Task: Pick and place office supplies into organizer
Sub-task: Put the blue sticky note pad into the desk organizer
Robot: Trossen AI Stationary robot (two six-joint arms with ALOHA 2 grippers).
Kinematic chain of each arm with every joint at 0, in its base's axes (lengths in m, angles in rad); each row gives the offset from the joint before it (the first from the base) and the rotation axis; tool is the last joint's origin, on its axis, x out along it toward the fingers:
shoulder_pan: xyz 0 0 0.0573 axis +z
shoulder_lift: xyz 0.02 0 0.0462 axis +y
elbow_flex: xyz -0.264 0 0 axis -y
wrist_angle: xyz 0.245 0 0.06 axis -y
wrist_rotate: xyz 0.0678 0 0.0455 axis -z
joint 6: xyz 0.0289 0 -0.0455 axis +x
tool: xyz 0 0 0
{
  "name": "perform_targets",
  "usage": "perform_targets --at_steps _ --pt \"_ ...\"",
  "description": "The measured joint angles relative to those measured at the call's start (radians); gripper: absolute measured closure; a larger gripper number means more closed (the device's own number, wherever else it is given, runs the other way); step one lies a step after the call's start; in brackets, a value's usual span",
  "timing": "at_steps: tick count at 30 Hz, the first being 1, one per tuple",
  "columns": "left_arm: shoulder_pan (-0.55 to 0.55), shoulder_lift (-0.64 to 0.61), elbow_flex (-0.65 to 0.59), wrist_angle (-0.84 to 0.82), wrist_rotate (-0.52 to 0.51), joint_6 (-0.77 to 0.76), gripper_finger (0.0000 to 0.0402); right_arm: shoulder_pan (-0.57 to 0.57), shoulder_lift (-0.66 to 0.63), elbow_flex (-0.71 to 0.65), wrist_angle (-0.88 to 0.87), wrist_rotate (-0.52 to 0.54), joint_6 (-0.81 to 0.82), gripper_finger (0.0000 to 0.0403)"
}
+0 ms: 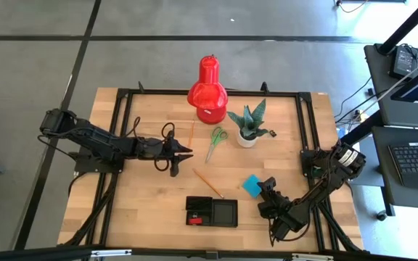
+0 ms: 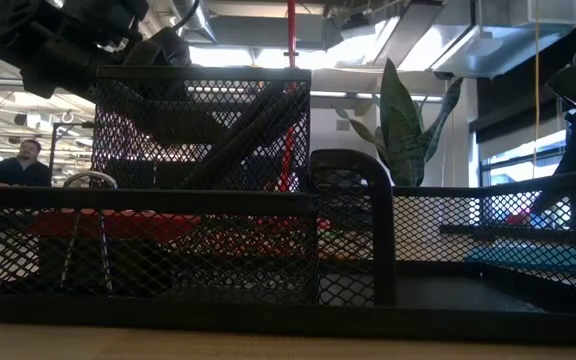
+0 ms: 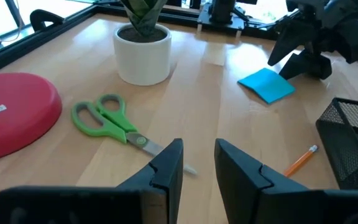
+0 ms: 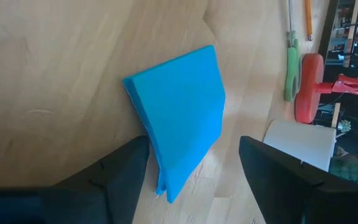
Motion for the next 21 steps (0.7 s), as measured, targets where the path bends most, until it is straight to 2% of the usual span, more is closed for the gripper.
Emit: perform_targets --at_steps 6,16,21 --pt "0.000 0.000 0.000 0.003 0.000 0.000 0.0315 -0.001 0.000 0.000 -0.002 0.003 0.000 0.0154" --pt "0.000 0.000 0.000 0.003 0.001 0.000 0.0315 -0.003 0.000 0.000 0.000 0.004 -0.002 0.0229" --pt "0.000 0.000 0.000 0.003 0.001 0.000 0.0315 -0.010 0.000 -0.001 0.012 -0.009 -0.017 0.0244"
